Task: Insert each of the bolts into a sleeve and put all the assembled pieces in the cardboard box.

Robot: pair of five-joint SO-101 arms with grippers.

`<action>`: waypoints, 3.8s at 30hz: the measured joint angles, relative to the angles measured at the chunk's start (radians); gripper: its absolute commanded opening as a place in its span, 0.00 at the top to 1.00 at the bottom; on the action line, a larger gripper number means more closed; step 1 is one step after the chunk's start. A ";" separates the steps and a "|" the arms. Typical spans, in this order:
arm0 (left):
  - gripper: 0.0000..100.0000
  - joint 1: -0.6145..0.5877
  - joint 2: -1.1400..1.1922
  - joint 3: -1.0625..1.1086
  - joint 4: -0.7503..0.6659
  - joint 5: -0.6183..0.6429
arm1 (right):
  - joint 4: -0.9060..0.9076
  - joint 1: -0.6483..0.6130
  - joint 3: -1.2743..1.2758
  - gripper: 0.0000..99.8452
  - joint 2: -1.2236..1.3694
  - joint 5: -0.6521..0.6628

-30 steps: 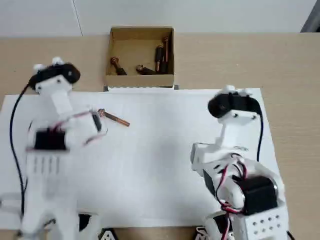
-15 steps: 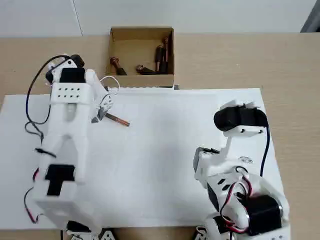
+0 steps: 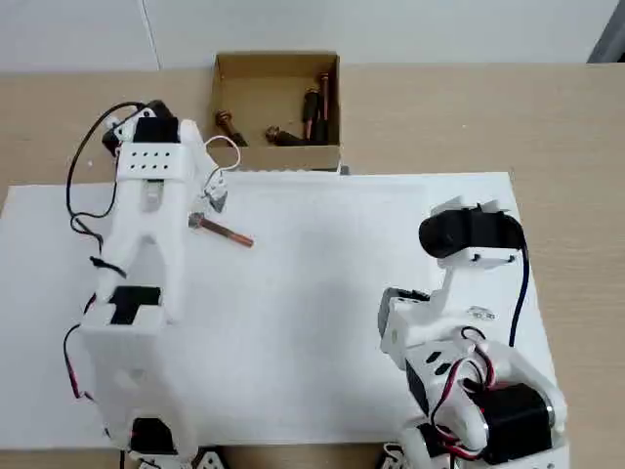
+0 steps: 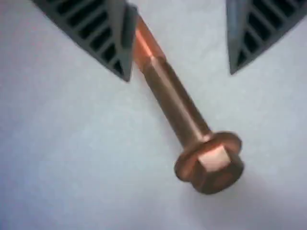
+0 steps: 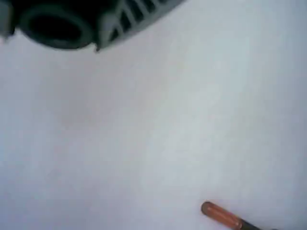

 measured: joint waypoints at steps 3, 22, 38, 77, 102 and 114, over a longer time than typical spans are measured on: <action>0.87 0.002 0.058 -0.037 0.000 0.005 | 0.000 0.000 0.025 1.00 0.000 0.000; 0.99 0.011 0.270 -0.193 -0.009 0.006 | -0.064 0.000 0.061 1.00 0.000 0.000; 0.99 0.104 -0.091 -0.325 0.094 -0.153 | -0.060 0.000 -0.035 1.00 -0.068 0.160; 0.99 0.318 -1.866 1.554 -0.773 -0.319 | -0.586 -0.269 0.718 1.00 -0.540 0.433; 0.99 0.331 -2.338 1.735 -0.783 -0.141 | -0.830 -0.480 0.865 1.00 -0.539 0.605; 0.99 0.430 -2.338 1.786 -0.787 -0.141 | -0.895 -0.485 0.865 1.00 -0.539 0.609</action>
